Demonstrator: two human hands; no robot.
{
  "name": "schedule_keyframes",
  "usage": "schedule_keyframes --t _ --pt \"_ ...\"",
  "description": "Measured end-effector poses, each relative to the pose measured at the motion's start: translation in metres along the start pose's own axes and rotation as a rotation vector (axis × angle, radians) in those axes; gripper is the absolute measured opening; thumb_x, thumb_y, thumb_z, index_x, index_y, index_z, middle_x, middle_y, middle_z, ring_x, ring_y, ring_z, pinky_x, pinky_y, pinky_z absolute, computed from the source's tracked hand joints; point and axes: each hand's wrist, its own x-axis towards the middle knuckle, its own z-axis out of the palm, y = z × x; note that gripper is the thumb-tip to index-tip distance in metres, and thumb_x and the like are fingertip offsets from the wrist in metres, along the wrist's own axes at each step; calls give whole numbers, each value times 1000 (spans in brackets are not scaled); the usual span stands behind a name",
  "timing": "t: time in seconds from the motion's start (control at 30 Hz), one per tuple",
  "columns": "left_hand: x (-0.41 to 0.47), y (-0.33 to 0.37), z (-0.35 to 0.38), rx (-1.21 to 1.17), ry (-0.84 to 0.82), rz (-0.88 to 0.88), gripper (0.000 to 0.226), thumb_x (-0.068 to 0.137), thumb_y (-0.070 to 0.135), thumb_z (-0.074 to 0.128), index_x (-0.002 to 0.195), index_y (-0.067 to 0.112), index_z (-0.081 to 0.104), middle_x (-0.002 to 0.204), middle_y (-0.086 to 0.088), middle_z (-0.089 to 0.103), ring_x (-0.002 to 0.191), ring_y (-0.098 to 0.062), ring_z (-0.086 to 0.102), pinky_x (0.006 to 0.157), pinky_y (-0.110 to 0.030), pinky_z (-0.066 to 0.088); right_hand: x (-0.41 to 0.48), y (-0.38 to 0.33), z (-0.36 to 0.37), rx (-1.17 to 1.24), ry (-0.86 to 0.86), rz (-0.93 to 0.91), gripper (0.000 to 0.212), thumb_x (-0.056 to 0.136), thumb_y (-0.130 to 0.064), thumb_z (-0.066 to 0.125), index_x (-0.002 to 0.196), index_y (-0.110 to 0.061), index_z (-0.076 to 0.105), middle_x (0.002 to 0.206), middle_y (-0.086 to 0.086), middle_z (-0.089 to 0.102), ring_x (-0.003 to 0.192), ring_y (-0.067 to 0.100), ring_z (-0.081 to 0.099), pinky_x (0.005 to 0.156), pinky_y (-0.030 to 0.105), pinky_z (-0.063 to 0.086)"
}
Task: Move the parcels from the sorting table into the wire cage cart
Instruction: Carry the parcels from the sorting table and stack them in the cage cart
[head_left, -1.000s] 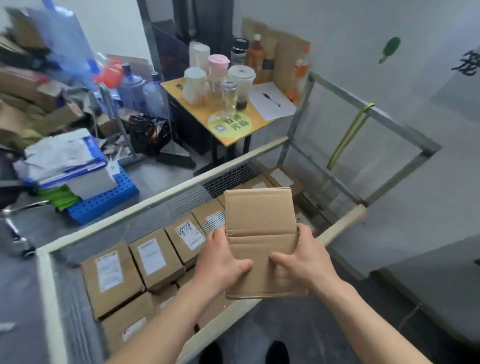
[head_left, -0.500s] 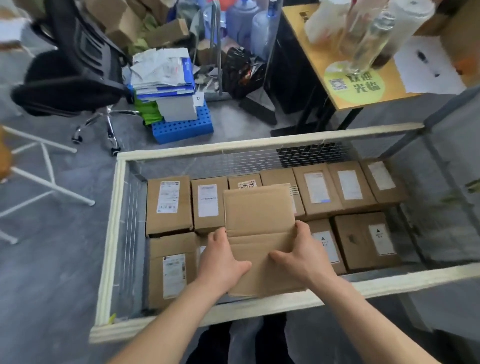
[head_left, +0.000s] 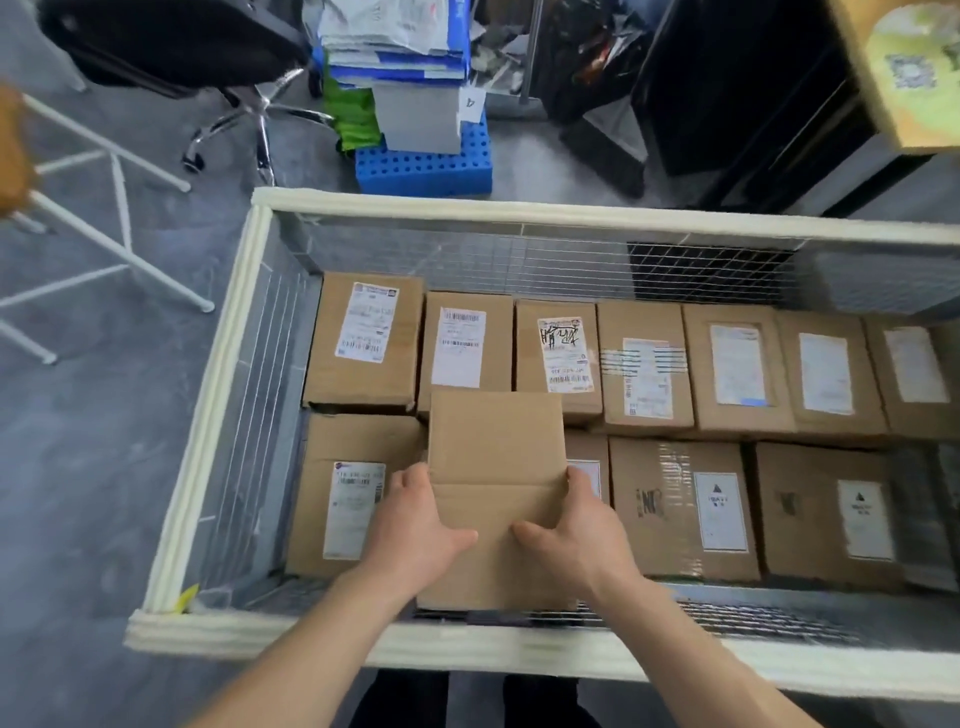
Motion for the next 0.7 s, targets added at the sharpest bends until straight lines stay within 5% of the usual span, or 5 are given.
schedule_keyframes --t 0.27,0.57,0.7 --pt "40 -23 19 13 -46 -52 74 72 35 85 130 17 43 130 -3 50 109 -23 58 90 -37 52 41 8 33 -13 -59 27 68 82 -34 74 136 -18 35 119 2 64 107 28 63 85 36 52" --pt "74 -44 40 160 -66 -66 67 82 22 81 133 10 40 135 -7 47 108 -23 58 87 -31 49 86 17 71 -111 -99 59 37 86 -12 58 112 -16 33 99 8 60 90 32 62 77 45 56" --pt "85 -43 37 190 -73 -73 58 79 20 83 121 10 44 128 -7 48 91 -18 51 75 -28 43 98 18 72 -95 -86 57 36 84 -9 57 114 -15 37 104 9 60 93 31 61 81 46 56"
